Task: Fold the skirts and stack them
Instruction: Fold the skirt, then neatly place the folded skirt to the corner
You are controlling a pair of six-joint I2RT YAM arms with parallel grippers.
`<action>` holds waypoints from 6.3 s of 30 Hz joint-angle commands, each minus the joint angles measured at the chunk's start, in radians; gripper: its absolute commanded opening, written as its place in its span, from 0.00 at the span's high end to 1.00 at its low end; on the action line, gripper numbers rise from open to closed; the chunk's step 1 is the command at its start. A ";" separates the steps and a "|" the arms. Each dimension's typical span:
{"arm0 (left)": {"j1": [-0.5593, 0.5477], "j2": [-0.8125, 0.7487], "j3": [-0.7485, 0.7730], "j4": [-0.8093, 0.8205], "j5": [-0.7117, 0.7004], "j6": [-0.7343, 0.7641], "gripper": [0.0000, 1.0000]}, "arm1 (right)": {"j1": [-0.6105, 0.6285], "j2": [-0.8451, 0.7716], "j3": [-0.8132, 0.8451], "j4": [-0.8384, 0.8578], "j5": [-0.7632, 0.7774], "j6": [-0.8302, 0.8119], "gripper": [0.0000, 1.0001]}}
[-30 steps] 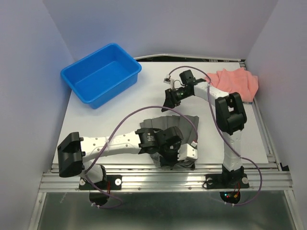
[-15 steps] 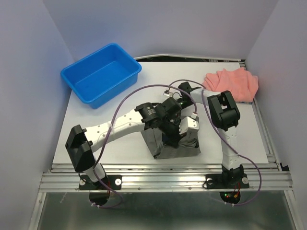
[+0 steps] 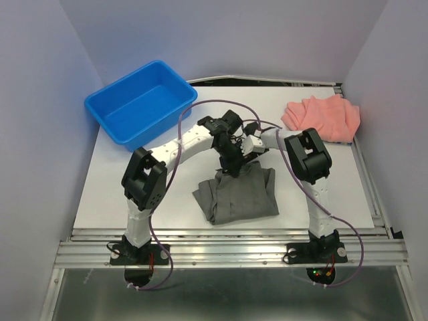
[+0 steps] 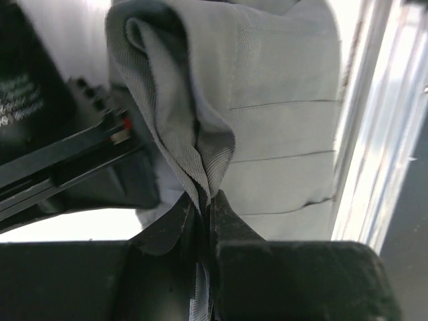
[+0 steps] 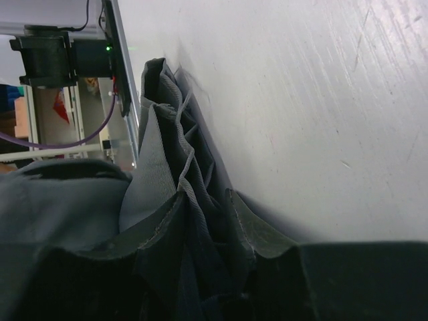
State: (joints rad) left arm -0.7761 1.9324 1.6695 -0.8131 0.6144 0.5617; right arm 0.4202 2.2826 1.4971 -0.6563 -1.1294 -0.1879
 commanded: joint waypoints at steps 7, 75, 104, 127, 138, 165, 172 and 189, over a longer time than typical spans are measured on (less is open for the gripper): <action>0.029 0.017 -0.048 0.034 0.015 0.046 0.86 | 0.006 0.009 0.031 -0.020 0.102 -0.027 0.60; 0.106 -0.463 -0.350 0.894 -0.671 0.038 0.02 | -0.207 -0.607 0.145 -0.036 0.790 0.163 0.00; -0.216 -0.073 -0.418 0.686 -0.366 0.593 0.29 | -0.388 -0.640 -0.538 0.222 0.502 0.645 0.00; -0.117 0.005 -0.318 0.687 -0.340 0.339 1.00 | -0.388 -0.572 -0.660 0.414 0.444 0.527 0.00; -0.046 0.017 -0.189 0.571 -0.197 0.326 1.00 | -0.388 -0.520 -0.660 0.628 0.338 0.654 0.00; -0.023 0.069 -0.087 0.566 -0.185 0.280 1.00 | -0.288 -0.454 -0.759 1.175 0.529 1.070 0.08; -0.023 0.082 -0.080 0.549 -0.173 0.288 1.00 | -0.288 -0.394 -0.680 1.150 0.663 1.131 0.07; 0.110 -0.013 -0.072 0.569 -0.168 -0.299 0.47 | -0.245 -0.336 -0.600 1.143 0.689 0.970 0.92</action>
State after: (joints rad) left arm -0.7643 2.0304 1.5803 -0.2607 0.4072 0.6037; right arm 0.1654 1.9392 0.8379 0.5137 -0.4911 0.8883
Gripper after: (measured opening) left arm 0.466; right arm 0.196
